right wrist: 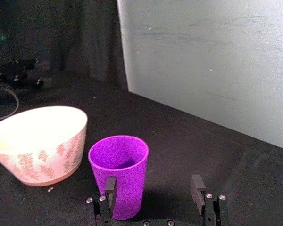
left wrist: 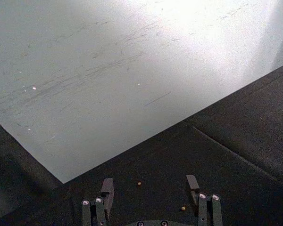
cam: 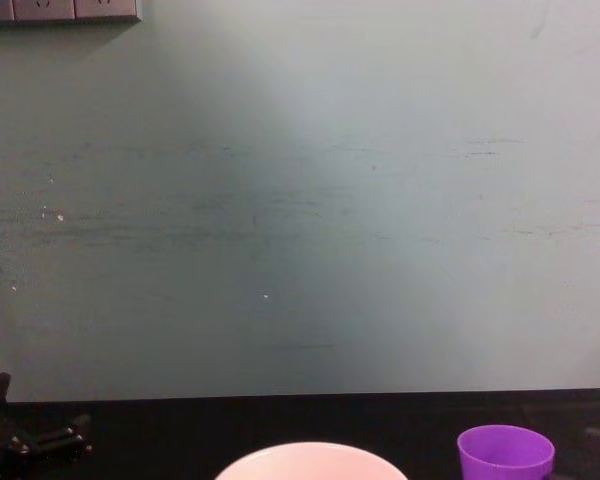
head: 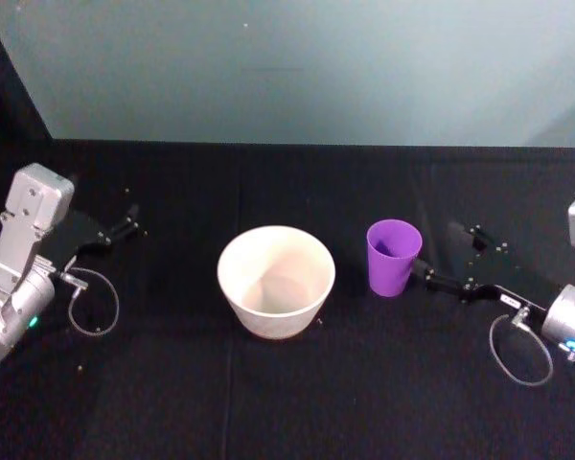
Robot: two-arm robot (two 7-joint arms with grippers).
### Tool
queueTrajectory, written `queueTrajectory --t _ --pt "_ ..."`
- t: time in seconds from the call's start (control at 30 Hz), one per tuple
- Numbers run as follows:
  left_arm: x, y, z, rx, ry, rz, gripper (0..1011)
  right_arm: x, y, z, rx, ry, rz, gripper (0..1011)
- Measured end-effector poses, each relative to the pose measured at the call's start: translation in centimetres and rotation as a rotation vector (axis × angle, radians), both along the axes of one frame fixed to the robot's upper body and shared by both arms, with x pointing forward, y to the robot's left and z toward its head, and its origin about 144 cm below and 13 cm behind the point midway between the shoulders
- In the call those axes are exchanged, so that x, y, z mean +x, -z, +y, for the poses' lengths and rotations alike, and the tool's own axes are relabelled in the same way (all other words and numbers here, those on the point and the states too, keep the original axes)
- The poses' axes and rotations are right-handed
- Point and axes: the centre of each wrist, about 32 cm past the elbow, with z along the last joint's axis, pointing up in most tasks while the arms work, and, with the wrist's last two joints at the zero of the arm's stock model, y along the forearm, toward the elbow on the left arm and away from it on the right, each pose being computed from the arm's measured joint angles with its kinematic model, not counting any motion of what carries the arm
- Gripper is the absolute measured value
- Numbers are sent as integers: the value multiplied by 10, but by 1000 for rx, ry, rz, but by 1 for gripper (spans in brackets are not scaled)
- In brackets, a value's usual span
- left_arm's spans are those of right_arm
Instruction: Pick up the cup and pour the mung beans from the cup into the bowl.
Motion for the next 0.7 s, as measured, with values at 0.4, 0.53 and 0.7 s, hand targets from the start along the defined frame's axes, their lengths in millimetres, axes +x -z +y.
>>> queueTrajectory --t 0.4,0.53,0.7 --pt "0 0 0 0 0 0 1000 7 7 11 -28 -92 -5 1002" --pt "0 0 0 0 0 0 1000 7 10 13 -15 -113 -2 1000" --pt "0 0 0 0 0 0 1000 6 11 13 -1 -131 -2 1002"
